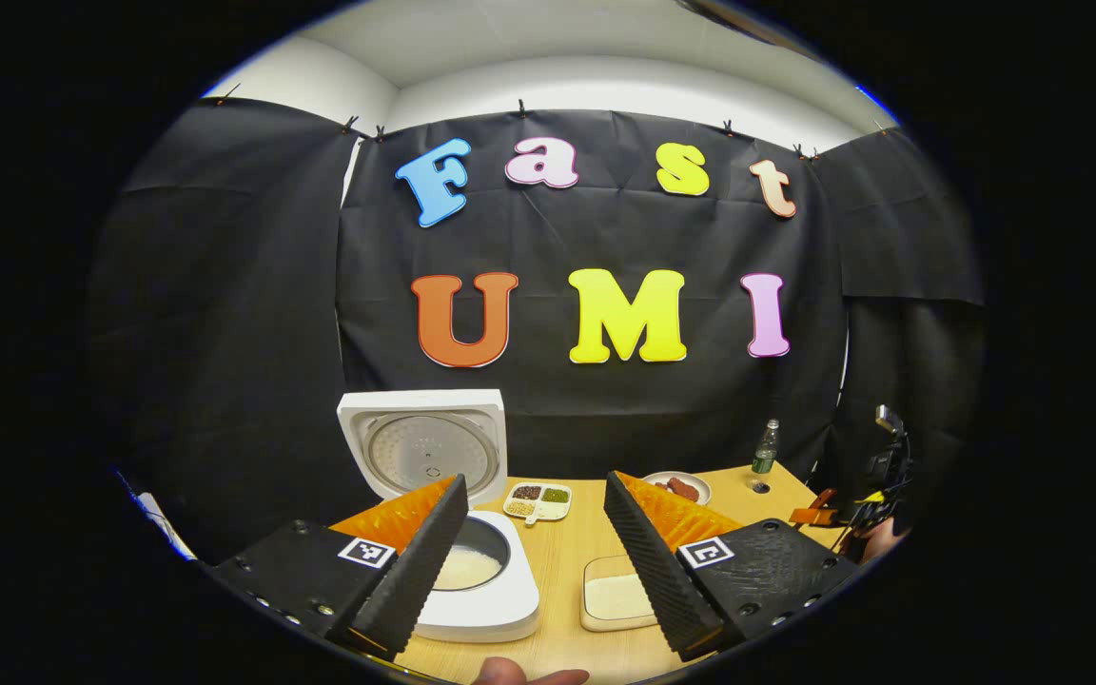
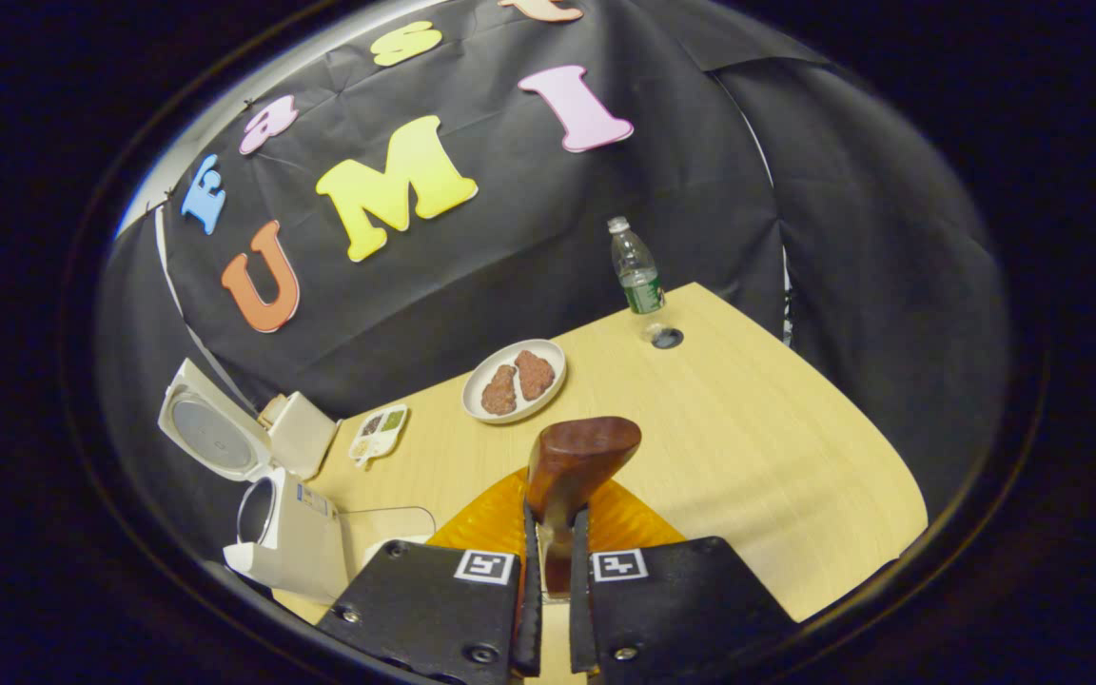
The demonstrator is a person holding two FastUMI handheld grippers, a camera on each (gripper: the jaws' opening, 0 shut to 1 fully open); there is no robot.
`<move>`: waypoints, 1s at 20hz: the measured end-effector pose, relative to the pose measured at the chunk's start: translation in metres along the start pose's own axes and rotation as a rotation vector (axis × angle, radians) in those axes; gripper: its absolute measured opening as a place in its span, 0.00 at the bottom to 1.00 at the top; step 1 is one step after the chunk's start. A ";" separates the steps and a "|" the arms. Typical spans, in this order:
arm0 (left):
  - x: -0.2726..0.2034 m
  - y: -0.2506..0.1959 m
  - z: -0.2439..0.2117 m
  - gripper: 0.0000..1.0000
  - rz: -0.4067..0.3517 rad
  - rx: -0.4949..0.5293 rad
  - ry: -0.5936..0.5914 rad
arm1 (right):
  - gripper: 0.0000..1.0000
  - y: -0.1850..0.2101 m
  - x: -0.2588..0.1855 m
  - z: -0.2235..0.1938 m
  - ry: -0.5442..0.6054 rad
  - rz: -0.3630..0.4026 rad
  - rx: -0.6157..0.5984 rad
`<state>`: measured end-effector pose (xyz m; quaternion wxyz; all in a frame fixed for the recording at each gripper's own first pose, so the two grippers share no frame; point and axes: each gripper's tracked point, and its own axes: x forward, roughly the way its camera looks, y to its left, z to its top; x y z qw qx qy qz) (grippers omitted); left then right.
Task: Close the left gripper, press the button to open the rice cooker; take a wooden spoon from the chopstick holder with the right hand, scoop a spoonful of rice and pour it into the rice cooker, then put the wooden spoon back into the chopstick holder.
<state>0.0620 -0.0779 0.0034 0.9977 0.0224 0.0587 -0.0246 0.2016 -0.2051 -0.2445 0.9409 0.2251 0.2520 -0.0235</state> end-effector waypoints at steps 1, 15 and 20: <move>0.001 0.003 0.004 0.93 0.011 0.007 -0.006 | 0.17 -0.001 0.005 -0.004 0.004 0.001 -0.001; 0.008 0.035 0.021 0.94 0.080 -0.003 -0.040 | 0.57 -0.006 0.010 -0.010 -0.023 0.001 -0.011; 0.022 0.051 0.038 0.94 0.083 -0.011 -0.087 | 0.83 -0.016 -0.029 0.018 -0.082 -0.063 -0.040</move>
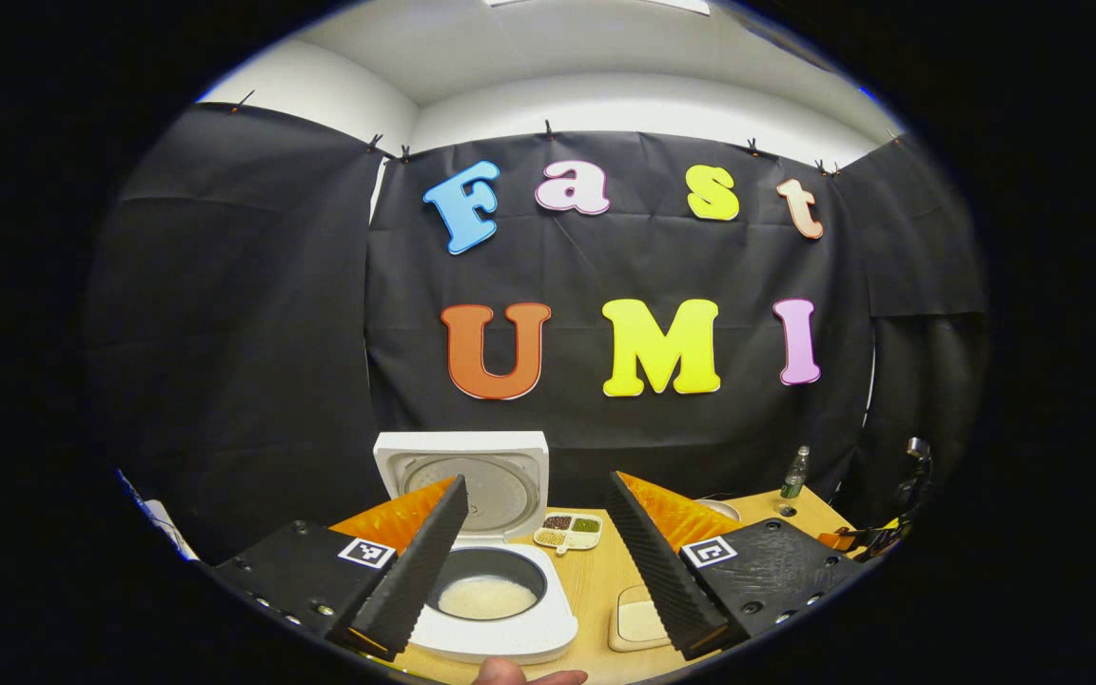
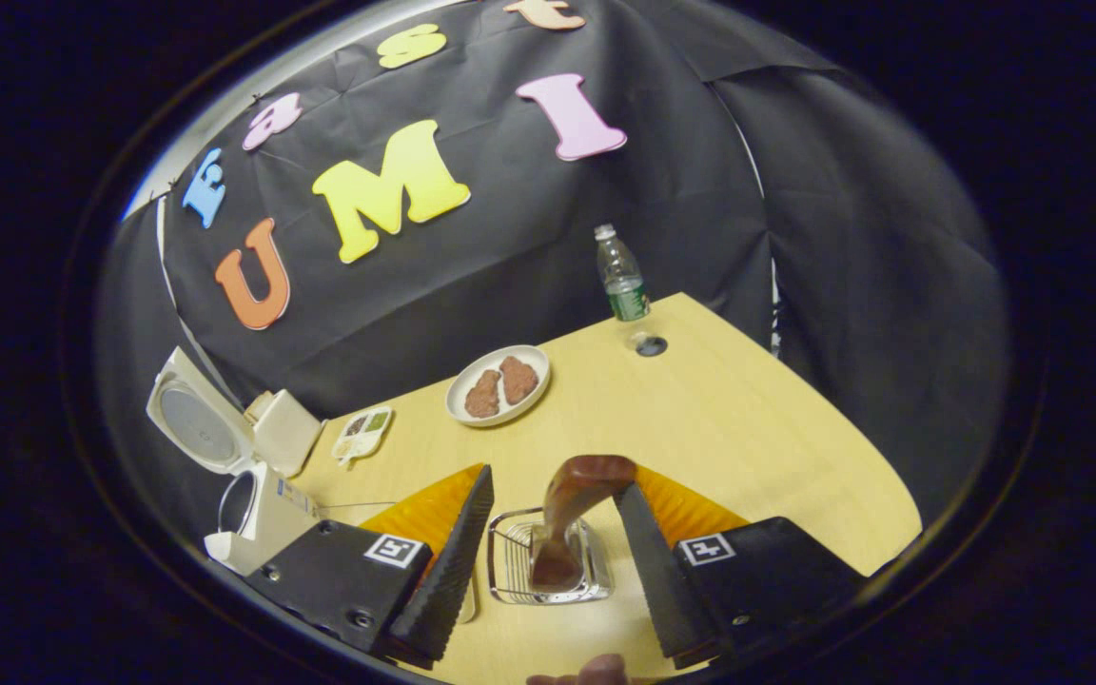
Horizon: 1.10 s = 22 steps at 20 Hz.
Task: Close the left gripper, press the button to open the rice cooker; take a wooden spoon from the chopstick holder with the right hand, scoop a spoonful of rice and pour it into the rice cooker, then put the wooden spoon back into the chopstick holder.
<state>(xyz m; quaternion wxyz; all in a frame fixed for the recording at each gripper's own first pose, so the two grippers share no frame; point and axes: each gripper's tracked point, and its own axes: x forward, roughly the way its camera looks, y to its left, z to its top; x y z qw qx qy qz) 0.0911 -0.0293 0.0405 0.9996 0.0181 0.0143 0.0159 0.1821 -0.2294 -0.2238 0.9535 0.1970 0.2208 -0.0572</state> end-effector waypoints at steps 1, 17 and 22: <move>0.005 0.002 0.000 0.94 0.003 -0.014 0.005 | 0.83 -0.001 -0.010 0.009 -0.017 -0.007 -0.002; 0.136 0.053 0.023 0.94 0.010 0.030 -0.032 | 1.00 0.033 -0.212 0.102 -0.382 -0.156 -0.166; 0.194 0.086 0.004 0.95 0.044 0.050 0.048 | 1.00 0.022 -0.239 0.069 -0.367 -0.236 -0.132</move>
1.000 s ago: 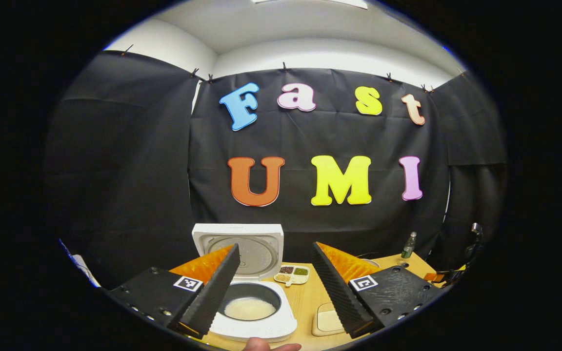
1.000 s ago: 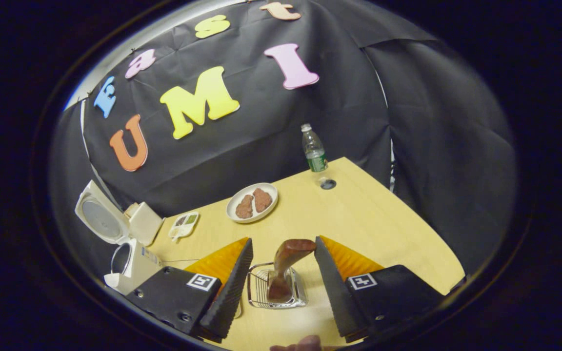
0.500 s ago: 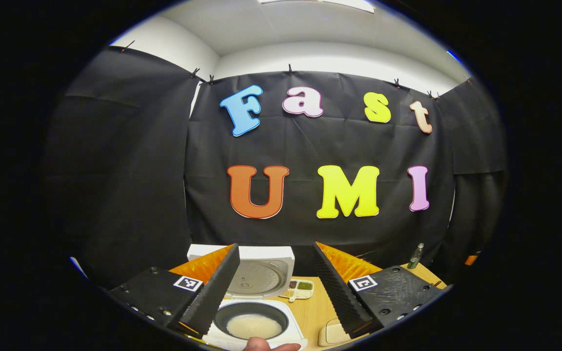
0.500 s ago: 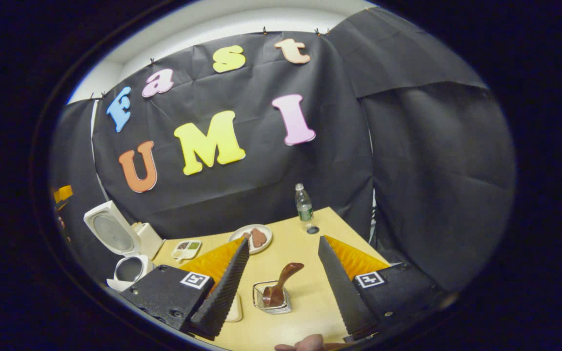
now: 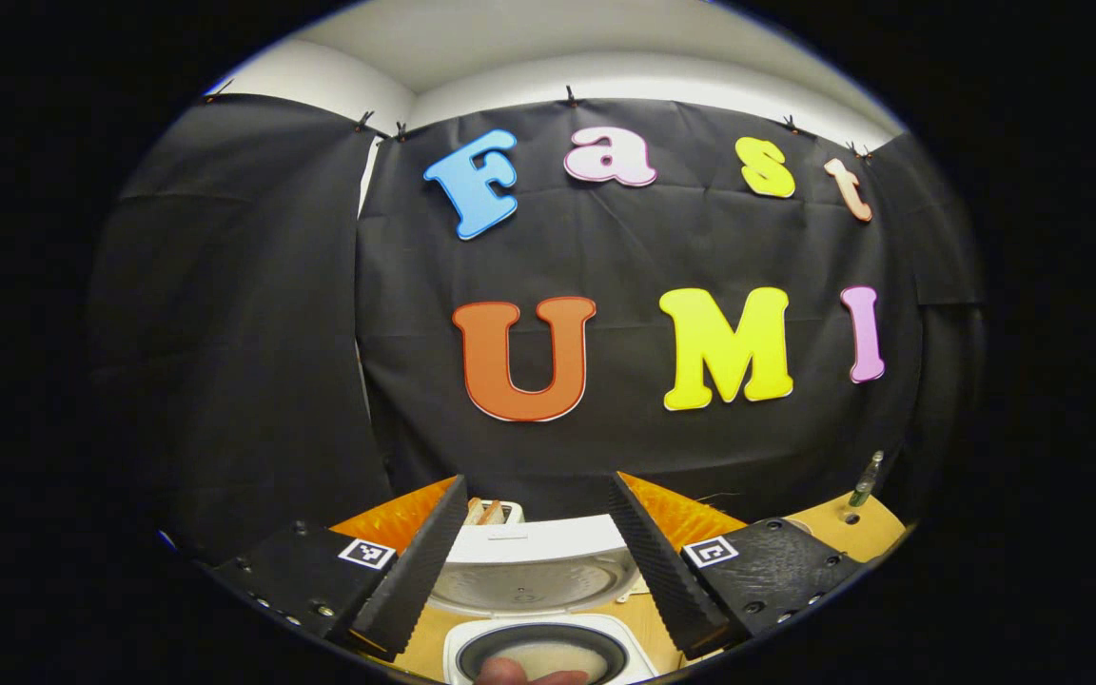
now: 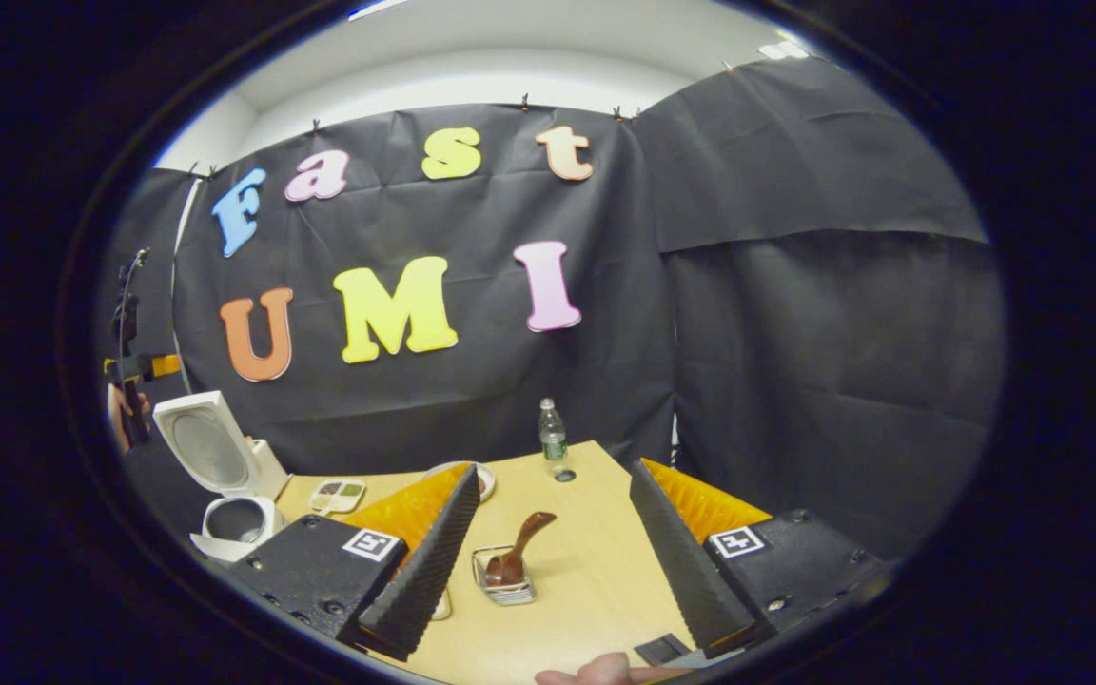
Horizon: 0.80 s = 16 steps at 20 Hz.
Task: Close the left gripper, press the button to open the rice cooker; take a wooden spoon from the chopstick holder with the right hand, scoop a spoonful of rice and pour it into the rice cooker, then put the wooden spoon back into the chopstick holder.
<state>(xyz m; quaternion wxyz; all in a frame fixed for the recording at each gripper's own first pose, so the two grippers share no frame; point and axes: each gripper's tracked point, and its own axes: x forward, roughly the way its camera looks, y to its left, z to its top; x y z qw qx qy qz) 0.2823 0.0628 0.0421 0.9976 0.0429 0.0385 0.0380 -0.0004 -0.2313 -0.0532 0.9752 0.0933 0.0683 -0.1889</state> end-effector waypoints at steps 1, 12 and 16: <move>0.010 0.004 -0.005 0.94 0.000 -0.009 0.019 | 1.00 -0.003 -0.005 -0.009 0.016 -0.018 0.006; 0.053 0.013 -0.056 0.95 -0.021 -0.087 0.222 | 1.00 0.018 -0.013 -0.025 0.066 -0.051 0.046; 0.049 0.011 -0.060 0.96 -0.011 -0.090 0.258 | 1.00 0.036 0.000 -0.025 0.074 0.003 0.040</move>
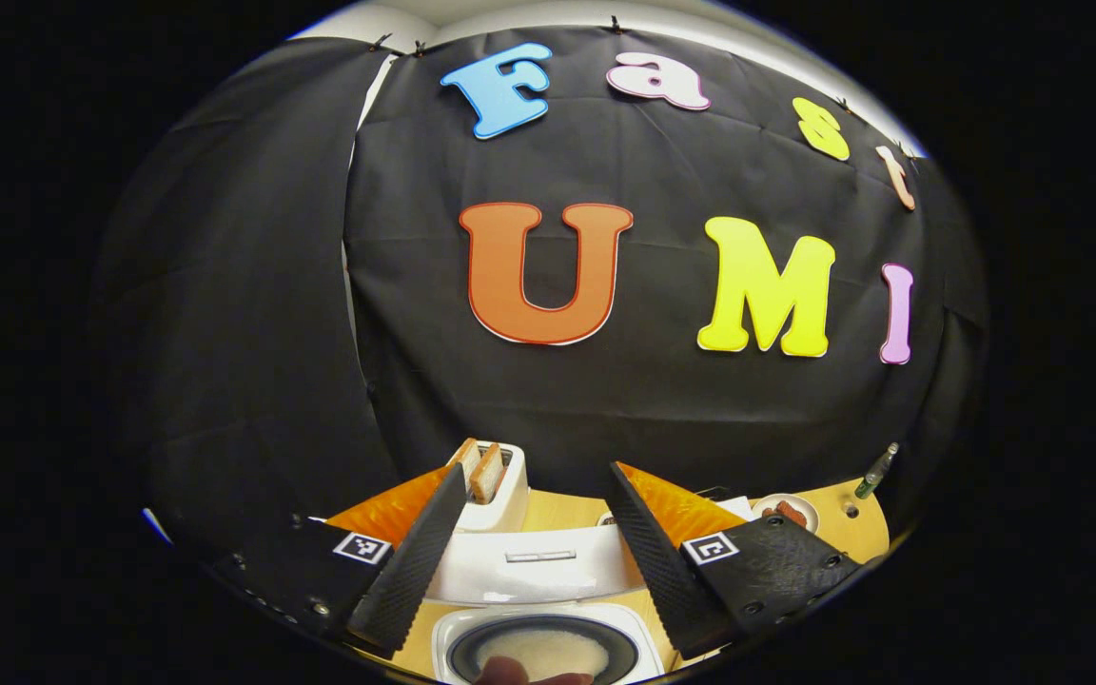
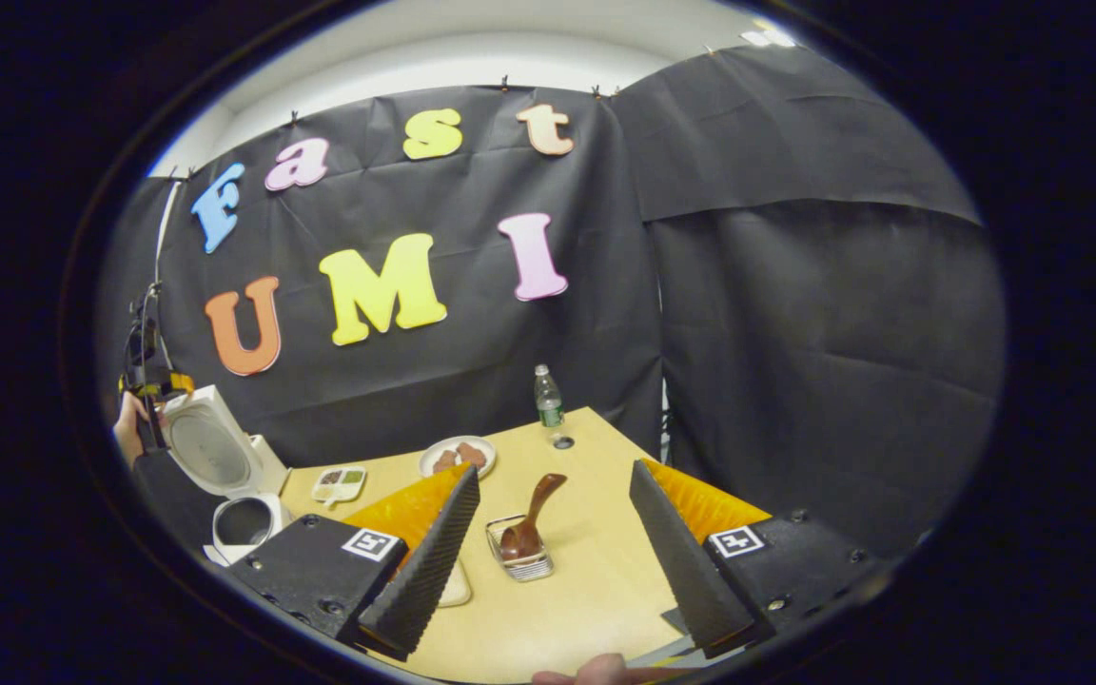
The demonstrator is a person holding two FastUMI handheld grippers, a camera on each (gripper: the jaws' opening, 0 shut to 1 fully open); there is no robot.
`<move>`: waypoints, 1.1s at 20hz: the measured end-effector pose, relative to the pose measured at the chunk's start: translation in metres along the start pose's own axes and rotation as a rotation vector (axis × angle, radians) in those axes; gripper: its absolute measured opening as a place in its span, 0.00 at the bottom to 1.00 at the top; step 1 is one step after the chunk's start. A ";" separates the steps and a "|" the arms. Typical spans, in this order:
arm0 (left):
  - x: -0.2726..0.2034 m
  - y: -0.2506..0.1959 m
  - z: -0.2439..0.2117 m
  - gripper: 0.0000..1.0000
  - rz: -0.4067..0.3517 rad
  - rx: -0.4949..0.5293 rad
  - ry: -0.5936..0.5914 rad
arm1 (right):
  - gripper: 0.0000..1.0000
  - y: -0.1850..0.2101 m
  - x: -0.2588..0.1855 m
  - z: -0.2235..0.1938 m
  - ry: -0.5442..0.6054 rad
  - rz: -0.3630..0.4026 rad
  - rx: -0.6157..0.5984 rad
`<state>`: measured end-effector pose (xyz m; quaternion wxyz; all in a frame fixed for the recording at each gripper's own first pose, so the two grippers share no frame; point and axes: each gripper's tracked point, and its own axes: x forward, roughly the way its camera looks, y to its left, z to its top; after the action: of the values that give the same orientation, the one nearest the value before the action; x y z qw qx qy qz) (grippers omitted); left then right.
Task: Close the left gripper, press the button to open the rice cooker; take a wooden spoon from the chopstick holder with the right hand, scoop a spoonful of rice and pour it into the rice cooker, then put the wooden spoon back into the chopstick holder.
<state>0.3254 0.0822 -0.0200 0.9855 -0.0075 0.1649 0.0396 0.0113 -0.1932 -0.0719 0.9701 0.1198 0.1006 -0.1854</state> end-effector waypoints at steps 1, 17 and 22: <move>-0.007 -0.004 -0.005 0.96 -0.007 -0.002 0.018 | 1.00 0.006 0.004 0.000 0.006 0.021 -0.004; -0.137 -0.033 -0.198 0.97 -0.066 -0.115 0.404 | 1.00 0.098 0.018 -0.033 0.134 0.337 -0.078; -0.135 -0.035 -0.230 0.98 -0.070 -0.118 0.492 | 1.00 0.093 0.018 -0.043 0.160 0.340 -0.091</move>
<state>0.1262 0.0310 -0.1937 0.9143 -0.0802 0.3968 0.0120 0.0567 -0.1036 -0.0993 0.9808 0.1053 0.1642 -0.0040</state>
